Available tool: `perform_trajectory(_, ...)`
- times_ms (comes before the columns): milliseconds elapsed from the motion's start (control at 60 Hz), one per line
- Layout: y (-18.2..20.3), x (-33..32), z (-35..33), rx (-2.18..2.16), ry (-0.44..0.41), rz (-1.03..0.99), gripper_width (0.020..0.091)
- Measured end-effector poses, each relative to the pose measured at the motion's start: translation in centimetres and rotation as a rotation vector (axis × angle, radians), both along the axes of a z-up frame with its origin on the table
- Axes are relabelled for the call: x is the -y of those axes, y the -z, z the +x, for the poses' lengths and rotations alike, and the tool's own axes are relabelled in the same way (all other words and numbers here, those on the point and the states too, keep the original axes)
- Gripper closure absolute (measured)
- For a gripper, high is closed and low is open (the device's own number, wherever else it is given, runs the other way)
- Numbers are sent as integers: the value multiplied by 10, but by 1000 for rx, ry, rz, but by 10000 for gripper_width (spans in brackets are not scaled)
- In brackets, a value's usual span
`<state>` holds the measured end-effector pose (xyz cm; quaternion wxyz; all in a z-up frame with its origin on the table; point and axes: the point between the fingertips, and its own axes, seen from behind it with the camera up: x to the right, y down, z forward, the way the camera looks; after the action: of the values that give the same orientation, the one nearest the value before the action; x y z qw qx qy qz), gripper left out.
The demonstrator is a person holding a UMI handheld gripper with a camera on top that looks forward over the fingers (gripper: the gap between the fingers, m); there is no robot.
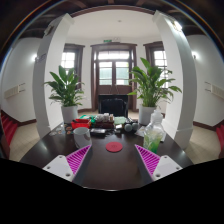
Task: Pour water
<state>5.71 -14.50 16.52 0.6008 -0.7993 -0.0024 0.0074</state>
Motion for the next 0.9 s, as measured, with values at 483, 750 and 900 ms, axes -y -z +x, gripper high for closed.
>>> perform_trajectory(483,8,-86,35,-7,140,94,248)
perform_trajectory(750,-6,-121,30,51,144,131,491)
perform_trajectory(900,-7,-121,24,47,121,124,642)
